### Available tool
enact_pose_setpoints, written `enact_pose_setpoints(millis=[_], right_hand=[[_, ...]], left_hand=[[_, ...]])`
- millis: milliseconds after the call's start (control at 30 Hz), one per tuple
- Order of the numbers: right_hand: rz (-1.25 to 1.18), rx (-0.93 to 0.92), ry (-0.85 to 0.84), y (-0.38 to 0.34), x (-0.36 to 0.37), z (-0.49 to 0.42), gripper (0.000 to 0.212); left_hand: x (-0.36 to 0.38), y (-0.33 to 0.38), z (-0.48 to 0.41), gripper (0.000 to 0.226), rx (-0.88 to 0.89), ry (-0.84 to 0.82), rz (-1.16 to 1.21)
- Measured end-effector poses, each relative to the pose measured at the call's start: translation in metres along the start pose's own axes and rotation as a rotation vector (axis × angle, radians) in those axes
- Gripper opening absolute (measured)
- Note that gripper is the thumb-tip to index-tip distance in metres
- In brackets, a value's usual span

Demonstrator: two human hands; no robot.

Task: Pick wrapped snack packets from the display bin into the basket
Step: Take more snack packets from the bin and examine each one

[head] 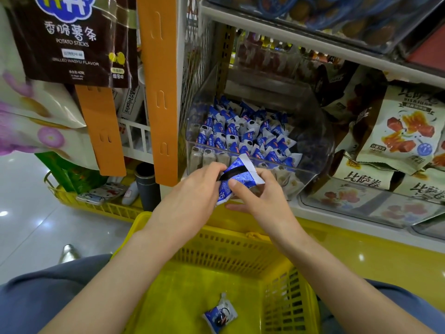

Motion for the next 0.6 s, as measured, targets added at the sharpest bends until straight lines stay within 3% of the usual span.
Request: enact_pose_setpoints(millis=[267,600], right_hand=[[-0.039,-0.009,-0.063,-0.003,0.001,0.0,0.012],[0.123,-0.052,-0.021,-0.001,0.003,0.003,0.013]], left_hand=[[-0.009,0.017,0.002,0.027,0.196,0.033,-0.061],[-0.007,0.016,0.002,0.026,0.186,0.04,-0.134]])
Point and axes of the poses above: each hand's wrist, its own z-axis away from the middle knuckle, its own x-axis out of the palm, y = z × x, the point moved 6 cm from there along -z, towards the middle knuckle, and after that the axes turned 8 degrees about x, right-handed, at the moved point
